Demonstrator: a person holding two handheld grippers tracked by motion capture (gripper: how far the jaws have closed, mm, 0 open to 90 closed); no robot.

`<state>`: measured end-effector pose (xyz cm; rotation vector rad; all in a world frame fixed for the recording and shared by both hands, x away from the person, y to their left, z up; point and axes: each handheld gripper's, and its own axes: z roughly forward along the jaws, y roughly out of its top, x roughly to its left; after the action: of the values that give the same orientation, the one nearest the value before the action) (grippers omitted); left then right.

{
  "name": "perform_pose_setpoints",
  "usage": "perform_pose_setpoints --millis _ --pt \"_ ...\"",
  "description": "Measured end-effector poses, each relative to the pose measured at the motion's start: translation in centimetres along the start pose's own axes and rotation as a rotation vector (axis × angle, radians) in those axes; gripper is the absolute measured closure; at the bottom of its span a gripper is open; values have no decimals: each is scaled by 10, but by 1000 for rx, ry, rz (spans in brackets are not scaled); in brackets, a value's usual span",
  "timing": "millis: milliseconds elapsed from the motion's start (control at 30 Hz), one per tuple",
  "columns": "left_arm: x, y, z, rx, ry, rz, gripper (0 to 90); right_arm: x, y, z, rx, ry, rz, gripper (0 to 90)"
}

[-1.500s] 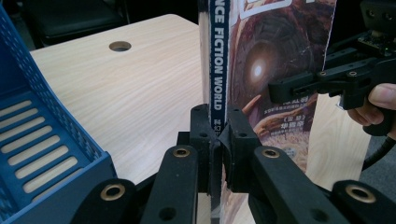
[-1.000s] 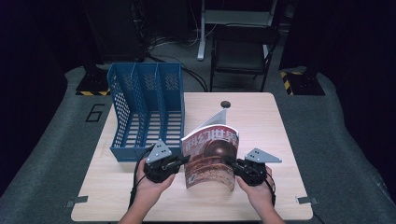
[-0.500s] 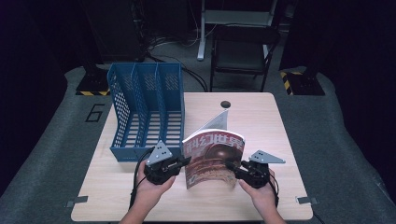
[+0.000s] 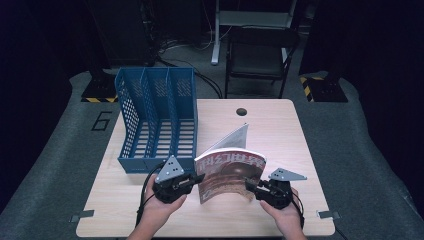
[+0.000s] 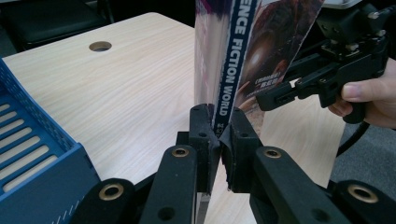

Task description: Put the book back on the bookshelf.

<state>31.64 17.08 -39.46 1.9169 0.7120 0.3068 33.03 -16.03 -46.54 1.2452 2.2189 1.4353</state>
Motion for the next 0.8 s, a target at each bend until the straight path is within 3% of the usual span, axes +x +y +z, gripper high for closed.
perform_pose_setpoints --millis 133,233,467,800 --pt "-1 0 0 8 -21 -13 814 -1 -3 0 9 -10 5 668" --pt "-2 2 -1 19 -23 6 809 0 -5 -1 4 -12 18 682" --pt "-5 2 -2 28 -48 5 783 -3 -7 -7 -4 -14 35 678" --pt "-3 11 8 8 -63 -16 627 -4 -8 -6 -12 -22 35 675"
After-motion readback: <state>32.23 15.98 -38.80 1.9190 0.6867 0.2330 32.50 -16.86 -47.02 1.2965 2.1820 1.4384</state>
